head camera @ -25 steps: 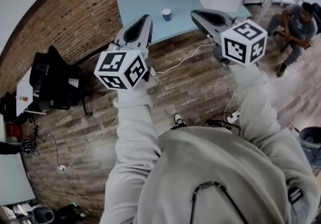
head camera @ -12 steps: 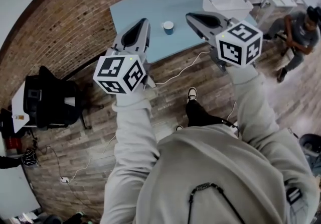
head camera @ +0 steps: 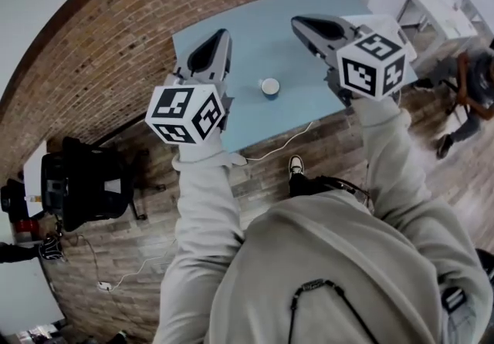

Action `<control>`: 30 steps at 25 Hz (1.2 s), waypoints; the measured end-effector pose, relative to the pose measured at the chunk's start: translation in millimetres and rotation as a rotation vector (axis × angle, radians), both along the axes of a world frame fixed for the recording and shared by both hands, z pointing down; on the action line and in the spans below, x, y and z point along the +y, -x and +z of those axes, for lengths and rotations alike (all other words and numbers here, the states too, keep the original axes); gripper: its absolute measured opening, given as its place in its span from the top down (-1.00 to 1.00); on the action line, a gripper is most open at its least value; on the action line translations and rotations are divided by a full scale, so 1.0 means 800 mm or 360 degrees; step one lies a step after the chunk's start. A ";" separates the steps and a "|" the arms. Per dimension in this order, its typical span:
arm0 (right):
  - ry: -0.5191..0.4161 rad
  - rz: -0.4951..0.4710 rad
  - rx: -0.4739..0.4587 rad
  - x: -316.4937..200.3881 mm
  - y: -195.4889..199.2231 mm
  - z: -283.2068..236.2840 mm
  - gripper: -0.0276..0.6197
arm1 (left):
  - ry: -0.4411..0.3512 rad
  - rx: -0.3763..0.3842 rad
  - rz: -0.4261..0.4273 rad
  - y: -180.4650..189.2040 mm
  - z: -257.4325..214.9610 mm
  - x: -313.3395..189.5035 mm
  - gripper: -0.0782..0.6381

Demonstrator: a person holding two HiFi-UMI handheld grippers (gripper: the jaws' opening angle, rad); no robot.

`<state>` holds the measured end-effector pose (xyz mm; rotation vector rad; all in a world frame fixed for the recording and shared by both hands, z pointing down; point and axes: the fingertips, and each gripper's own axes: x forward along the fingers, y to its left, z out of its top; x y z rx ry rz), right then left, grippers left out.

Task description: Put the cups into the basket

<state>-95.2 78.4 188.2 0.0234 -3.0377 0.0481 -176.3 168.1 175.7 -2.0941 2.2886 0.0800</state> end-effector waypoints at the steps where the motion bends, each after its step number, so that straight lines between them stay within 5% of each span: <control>1: -0.0004 -0.0007 -0.0004 -0.019 0.014 -0.003 0.89 | -0.0010 -0.0004 -0.0010 0.014 -0.005 -0.017 0.79; 9: 0.0040 -0.0098 0.0031 -0.120 0.103 0.013 0.89 | 0.0022 0.0032 -0.0081 0.097 0.011 -0.117 0.79; 18: 0.0072 -0.0103 0.0004 -0.173 0.168 -0.001 0.89 | 0.0012 0.0035 -0.0123 0.177 -0.002 -0.157 0.79; 30: 0.0020 -0.0108 -0.0018 -0.185 0.202 -0.019 0.89 | 0.0026 0.0019 -0.0024 0.193 -0.005 -0.199 0.79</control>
